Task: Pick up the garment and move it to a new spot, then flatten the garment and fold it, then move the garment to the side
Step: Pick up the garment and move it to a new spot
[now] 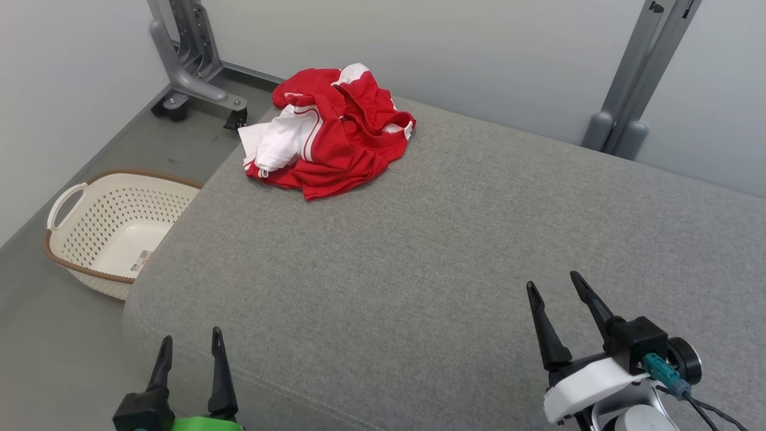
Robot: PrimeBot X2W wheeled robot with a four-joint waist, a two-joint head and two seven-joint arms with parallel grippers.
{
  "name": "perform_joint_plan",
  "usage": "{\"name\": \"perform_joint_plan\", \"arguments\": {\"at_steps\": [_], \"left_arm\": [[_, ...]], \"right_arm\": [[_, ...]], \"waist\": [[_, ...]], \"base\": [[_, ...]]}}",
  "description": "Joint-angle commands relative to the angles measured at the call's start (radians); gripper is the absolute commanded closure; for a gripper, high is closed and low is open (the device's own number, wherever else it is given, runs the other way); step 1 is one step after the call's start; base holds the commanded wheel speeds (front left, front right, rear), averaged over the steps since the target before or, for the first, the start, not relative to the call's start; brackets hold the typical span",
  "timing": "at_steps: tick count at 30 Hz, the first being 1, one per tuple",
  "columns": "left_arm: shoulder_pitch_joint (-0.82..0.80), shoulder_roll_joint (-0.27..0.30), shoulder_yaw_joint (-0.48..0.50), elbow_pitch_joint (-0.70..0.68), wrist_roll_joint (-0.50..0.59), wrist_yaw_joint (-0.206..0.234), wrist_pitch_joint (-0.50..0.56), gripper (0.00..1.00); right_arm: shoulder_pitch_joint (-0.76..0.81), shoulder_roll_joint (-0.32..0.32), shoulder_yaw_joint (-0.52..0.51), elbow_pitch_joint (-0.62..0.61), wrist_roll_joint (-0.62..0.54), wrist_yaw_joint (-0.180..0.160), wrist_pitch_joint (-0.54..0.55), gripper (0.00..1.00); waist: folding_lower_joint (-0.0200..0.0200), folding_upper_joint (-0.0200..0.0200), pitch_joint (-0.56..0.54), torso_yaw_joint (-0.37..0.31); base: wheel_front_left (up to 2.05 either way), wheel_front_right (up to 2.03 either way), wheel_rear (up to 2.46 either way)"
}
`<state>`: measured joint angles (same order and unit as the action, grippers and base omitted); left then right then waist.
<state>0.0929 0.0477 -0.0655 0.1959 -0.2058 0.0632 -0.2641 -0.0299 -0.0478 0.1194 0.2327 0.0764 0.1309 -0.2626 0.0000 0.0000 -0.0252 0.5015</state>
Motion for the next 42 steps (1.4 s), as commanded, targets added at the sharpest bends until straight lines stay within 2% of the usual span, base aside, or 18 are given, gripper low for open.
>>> {"name": "perform_joint_plan", "arguments": {"at_steps": [1,6,9,11,14,18,24,32,38,40,42], "left_arm": [[0.001,0.005,0.011,-0.004,-0.019,0.003,-0.001,0.0],[-0.073,0.017,0.074,-0.033,-0.009,-0.017,-0.001,0.0],[-0.146,0.048,0.116,-0.068,0.008,-0.025,-0.001,0.0],[-0.203,0.078,0.132,-0.085,0.016,-0.036,0.0,0.0],[-0.324,0.156,0.151,-0.071,0.039,-0.058,0.001,0.0],[-0.5,0.253,0.155,-0.02,0.038,-0.107,0.065,0.0],[-0.762,0.339,0.113,0.139,-0.01,-0.168,0.211,0.0],[-0.935,0.37,0.019,0.395,-0.097,-0.193,0.353,0.0],[-0.981,0.403,-0.09,0.468,-0.209,-0.194,0.378,0.0],[-1.004,0.432,-0.099,0.491,-0.209,-0.192,0.35,0.0],[-1.02,0.432,-0.102,0.522,-0.211,-0.192,0.326,0.0]], "right_arm": [[0.005,-0.004,-0.008,-0.011,-0.008,0.0,-0.003,0.0],[-0.02,-0.005,-0.026,-0.035,-0.046,0.0,-0.003,0.0],[-0.036,-0.005,-0.037,-0.048,-0.068,0.0,-0.003,0.0],[-0.05,-0.005,-0.045,-0.059,-0.08,0.0,-0.003,0.0],[-0.075,-0.005,-0.052,-0.078,-0.107,0.0,-0.004,0.0],[-0.111,-0.005,-0.059,-0.103,-0.14,0.0,-0.003,0.0],[-0.146,-0.005,-0.089,-0.143,-0.214,0.0,-0.003,0.0],[-0.166,-0.013,-0.119,-0.203,-0.275,0.0,-0.003,0.0],[-0.171,-0.012,-0.135,-0.232,-0.281,0.0,-0.003,0.0],[-0.174,-0.011,-0.136,-0.236,-0.281,0.0,-0.003,0.0],[-0.177,-0.01,-0.135,-0.237,-0.28,0.0,-0.003,0.0]], "waist": [[0.0,0.0,0.014,-0.007],[0.0,0.0,0.078,-0.047],[0.0,0.0,0.119,-0.076],[0.0,0.0,0.15,-0.098],[0.0,0.0,0.2,-0.136],[0.0,0.0,0.271,-0.188],[0.0,0.0,0.401,-0.241],[0.0,0.0,0.531,-0.305],[0.0,0.0,0.583,-0.328],[0.0,0.0,0.594,-0.331],[0.0,0.0,0.6,-0.334]], "base": [[0.0,0.0,0.0],[0.0,0.0,0.0],[0.0,0.0,0.0],[0.0,0.0,0.0],[0.0,0.0,0.0],[0.0,0.0,0.0],[0.0,0.0,0.0],[0.0,0.0,0.0],[0.0,0.0,0.0],[0.0,0.0,0.0],[0.0,0.0,0.0]]}}
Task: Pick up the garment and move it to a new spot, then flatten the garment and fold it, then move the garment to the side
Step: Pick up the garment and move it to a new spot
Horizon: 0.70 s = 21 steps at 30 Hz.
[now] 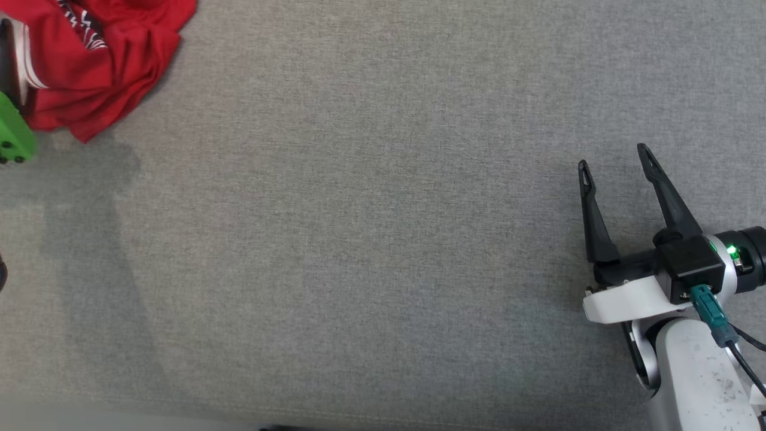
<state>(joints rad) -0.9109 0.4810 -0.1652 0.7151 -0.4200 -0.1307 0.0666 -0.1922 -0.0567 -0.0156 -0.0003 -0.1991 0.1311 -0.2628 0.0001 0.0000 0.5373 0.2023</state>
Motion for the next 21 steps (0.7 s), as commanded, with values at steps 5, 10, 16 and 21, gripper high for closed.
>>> {"name": "perform_joint_plan", "arguments": {"at_steps": [5,10,16,21], "left_arm": [[-0.062,0.015,-0.011,0.085,0.008,0.002,-0.049,0.0],[-0.102,0.018,-0.066,0.141,-0.018,0.002,-0.093,0.64],[-0.121,0.031,-0.11,0.183,-0.03,0.002,-0.124,1.0],[-0.134,0.049,-0.147,0.198,-0.045,0.002,-0.129,1.0]], "right_arm": [[-0.022,0.0,0.004,-0.001,0.001,-0.001,-0.003,0.0],[-0.031,0.002,0.008,0.01,0.009,-0.001,-0.003,0.0],[-0.038,0.004,0.013,0.017,0.016,-0.001,-0.003,0.0],[-0.042,0.005,0.018,0.027,0.035,-0.001,-0.003,0.0]], "waist": [[-0.0001,0.0,0.045,-0.042],[-0.0001,0.0,0.043,-0.051],[-0.0001,0.0,0.024,-0.063],[-0.0001,0.0,-0.009,-0.072]], "base": [[0.0,0.0,0.0],[0.0,0.0,0.0],[0.0,0.0,0.0],[0.0,0.0,0.0]]}}
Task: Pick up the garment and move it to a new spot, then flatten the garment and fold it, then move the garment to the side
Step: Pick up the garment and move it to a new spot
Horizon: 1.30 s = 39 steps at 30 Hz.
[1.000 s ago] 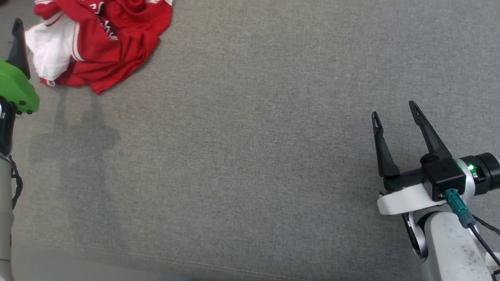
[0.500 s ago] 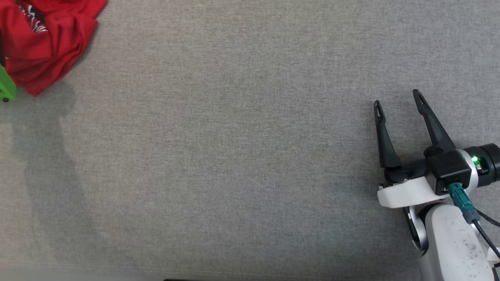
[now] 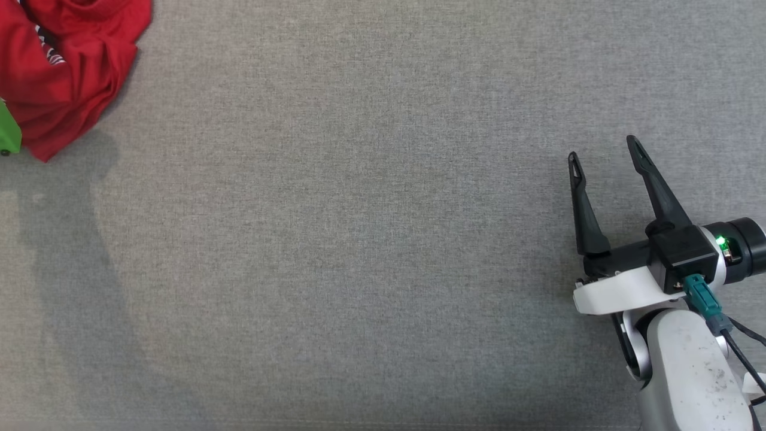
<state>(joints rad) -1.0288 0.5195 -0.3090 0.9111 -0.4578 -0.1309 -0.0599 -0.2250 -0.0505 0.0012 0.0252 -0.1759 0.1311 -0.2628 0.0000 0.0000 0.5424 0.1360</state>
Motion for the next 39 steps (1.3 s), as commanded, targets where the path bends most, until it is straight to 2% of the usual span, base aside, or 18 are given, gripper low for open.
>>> {"name": "perform_joint_plan", "arguments": {"at_steps": [1,12,18,23,26,30,39], "left_arm": [[-0.017,0.016,-0.008,0.003,-0.011,0.002,-0.001,1.0],[-0.028,0.087,-0.093,-0.038,-0.02,0.002,0.001,1.0],[-0.057,0.117,-0.16,-0.129,0.013,0.002,0.024,1.0],[-0.087,0.11,-0.206,-0.234,0.031,0.002,0.062,1.0],[-0.111,0.087,-0.223,-0.299,0.039,0.008,0.082,1.0],[-0.143,0.025,-0.24,-0.386,0.028,0.016,0.105,1.0],[-0.214,-0.169,-0.223,-0.515,-0.078,0.044,0.124,1.0]], "right_arm": [[-0.008,-0.001,0.003,0.005,0.017,-0.001,-0.003,0.0],[0.001,-0.001,0.018,0.041,0.096,-0.001,-0.003,0.0],[0.024,-0.001,0.01,0.065,0.155,-0.001,-0.003,0.0],[0.05,-0.001,-0.008,0.083,0.205,-0.001,-0.003,0.0],[0.064,-0.001,-0.023,0.089,0.222,-0.001,-0.003,0.0],[0.088,-0.001,-0.049,0.097,0.243,-0.001,-0.003,0.0],[0.113,-0.001,-0.072,0.107,0.274,-0.001,-0.003,0.0]], "waist": [[0.0,0.0,-0.021,-0.008],[0.0,0.0,-0.146,-0.045],[0.0,0.0,-0.248,-0.078],[0.0,0.0,-0.331,-0.126],[0.0,0.0,-0.367,-0.157],[0.0,0.0,-0.409,-0.201],[0.0,0.0,-0.436,-0.303]], "base": [[0.0,0.0,0.0],[0.0,0.0,0.0],[0.0,0.0,0.0],[0.0,0.0,0.0],[0.0,0.0,0.0],[0.0,0.0,0.0],[0.0,0.0,0.0]]}}
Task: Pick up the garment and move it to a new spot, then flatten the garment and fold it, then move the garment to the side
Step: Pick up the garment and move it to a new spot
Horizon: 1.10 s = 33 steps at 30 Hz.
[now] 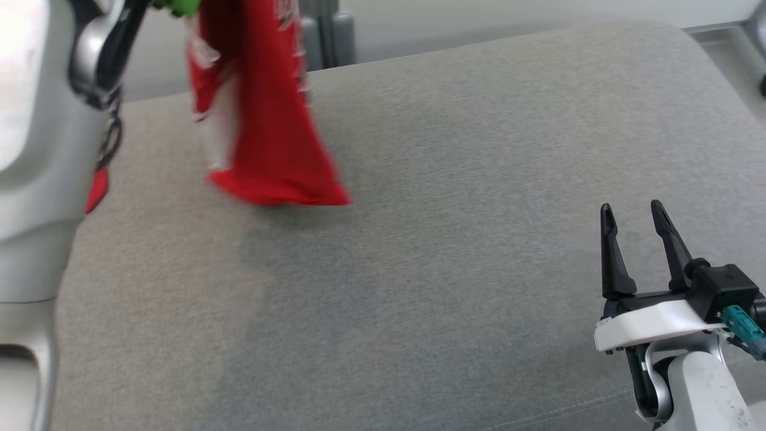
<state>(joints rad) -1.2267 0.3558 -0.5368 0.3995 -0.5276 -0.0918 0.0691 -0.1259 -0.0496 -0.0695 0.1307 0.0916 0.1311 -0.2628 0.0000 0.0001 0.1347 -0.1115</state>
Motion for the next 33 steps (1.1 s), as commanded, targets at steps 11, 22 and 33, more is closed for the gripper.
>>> {"name": "perform_joint_plan", "arguments": {"at_steps": [11,22,33], "left_arm": [[0.174,-0.12,0.048,0.06,-0.119,0.075,-0.104,1.0],[0.56,-0.094,0.128,0.325,-0.191,0.128,-0.297,1.0],[0.695,-0.135,0.179,0.381,-0.179,0.116,-0.335,1.0]], "right_arm": [[-0.013,-0.001,0.008,-0.005,0.028,-0.001,-0.003,0.0],[-0.025,-0.001,-0.004,-0.008,0.004,-0.001,-0.003,0.0],[-0.019,-0.002,0.011,0.004,-0.026,-0.001,-0.003,0.0]], "waist": [[0.0,-0.0001,0.053,-0.098],[0.0,-0.0001,0.1,-0.067],[0.0,-0.0001,0.083,-0.002]], "base": [[0.0,0.0,0.0],[0.0,0.0,0.0],[0.0,0.0,0.0]]}}
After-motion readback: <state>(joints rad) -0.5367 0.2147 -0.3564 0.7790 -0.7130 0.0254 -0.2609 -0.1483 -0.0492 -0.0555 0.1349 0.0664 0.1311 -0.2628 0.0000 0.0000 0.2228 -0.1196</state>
